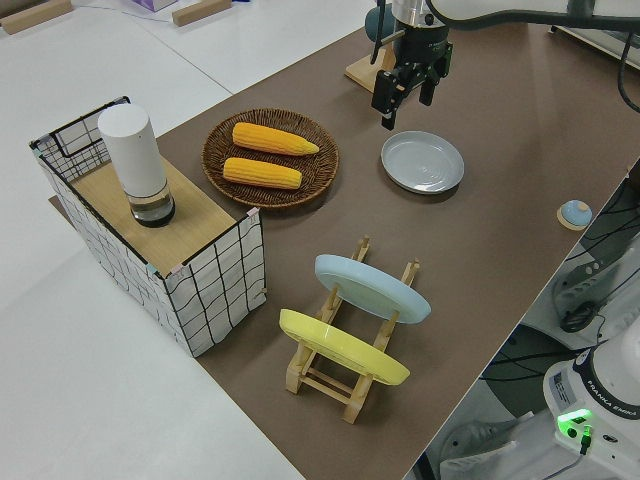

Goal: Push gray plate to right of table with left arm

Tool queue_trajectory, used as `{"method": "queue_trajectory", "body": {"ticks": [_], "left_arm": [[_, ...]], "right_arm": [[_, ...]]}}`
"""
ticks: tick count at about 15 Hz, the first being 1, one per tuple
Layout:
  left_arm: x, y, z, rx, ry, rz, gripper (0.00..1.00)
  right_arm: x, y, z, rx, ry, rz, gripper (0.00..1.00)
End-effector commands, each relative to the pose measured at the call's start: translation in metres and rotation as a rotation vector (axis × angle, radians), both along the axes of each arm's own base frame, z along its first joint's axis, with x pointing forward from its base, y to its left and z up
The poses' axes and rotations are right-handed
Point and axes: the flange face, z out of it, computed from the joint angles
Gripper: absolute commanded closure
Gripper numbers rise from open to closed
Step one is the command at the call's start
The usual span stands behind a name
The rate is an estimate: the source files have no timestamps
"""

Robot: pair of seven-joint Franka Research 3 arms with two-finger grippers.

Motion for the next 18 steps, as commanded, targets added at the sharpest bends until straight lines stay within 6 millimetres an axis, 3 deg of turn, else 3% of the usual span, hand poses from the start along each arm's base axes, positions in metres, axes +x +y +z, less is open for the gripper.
{"method": "queue_trajectory", "body": {"ticks": [1, 8, 11, 18], "left_arm": [[-0.005, 0.000, -0.002, 0.005, -0.013, -0.014, 0.00], [-0.005, 0.000, -0.003, 0.007, -0.009, 0.004, 0.00], [-0.009, 0.000, -0.014, -0.012, 0.011, 0.086, 0.00], [-0.019, -0.003, -0.042, -0.009, -0.029, 0.096, 0.00]], "right_arm": [[-0.003, -0.002, 0.004, 0.009, 0.003, -0.006, 0.017], [-0.003, -0.002, 0.004, 0.009, 0.003, -0.004, 0.017], [-0.003, -0.003, 0.004, 0.009, 0.003, -0.006, 0.017], [-0.003, -0.003, 0.004, 0.009, 0.003, -0.006, 0.017]]}}
